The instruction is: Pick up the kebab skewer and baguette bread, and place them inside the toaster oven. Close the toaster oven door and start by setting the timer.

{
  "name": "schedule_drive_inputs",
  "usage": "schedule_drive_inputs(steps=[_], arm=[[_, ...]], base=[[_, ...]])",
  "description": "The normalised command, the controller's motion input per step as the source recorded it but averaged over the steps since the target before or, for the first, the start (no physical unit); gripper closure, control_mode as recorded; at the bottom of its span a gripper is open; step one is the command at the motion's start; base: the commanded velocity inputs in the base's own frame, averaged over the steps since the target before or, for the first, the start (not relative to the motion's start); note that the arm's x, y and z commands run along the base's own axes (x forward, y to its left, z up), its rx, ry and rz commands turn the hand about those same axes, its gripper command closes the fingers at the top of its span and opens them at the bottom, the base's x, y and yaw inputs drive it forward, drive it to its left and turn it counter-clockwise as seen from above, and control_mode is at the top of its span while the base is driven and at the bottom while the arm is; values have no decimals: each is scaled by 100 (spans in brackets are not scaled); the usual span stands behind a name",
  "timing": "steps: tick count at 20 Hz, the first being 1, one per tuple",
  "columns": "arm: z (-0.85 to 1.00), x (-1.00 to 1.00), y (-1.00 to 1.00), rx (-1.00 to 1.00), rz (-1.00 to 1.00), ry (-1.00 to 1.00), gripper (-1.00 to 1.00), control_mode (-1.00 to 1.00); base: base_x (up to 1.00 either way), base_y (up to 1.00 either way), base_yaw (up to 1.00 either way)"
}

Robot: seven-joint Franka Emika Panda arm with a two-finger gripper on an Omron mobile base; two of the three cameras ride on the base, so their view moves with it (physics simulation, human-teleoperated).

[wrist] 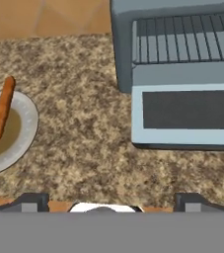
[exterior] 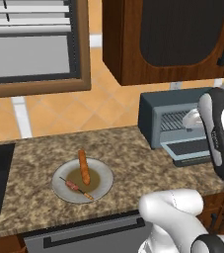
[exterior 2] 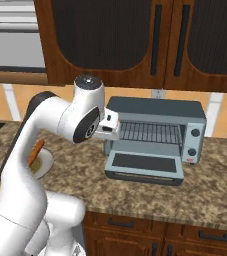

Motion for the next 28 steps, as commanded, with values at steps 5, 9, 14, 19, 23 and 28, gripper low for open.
schedule_drive_inputs(steps=[5, 9, 14, 19, 23, 28], arm=[[-19, -4, -90, 1, 0, -18, -100, -100], [-4, 19, -68, 9, -1, -17, -100, -100], [-1, 44, -22, 3, -3, -5, -100, -100], [-31, 45, -9, 0, -3, -7, -100, -100], [-63, 21, -11, -12, 0, -20, -100, -100], [-43, 25, -21, -8, 0, -18, -100, -100]], base=[[0, 0, 0], [0, 0, 0], [0, 0, 0], [0, 0, 0], [0, 0, 0], [0, 0, 0]])
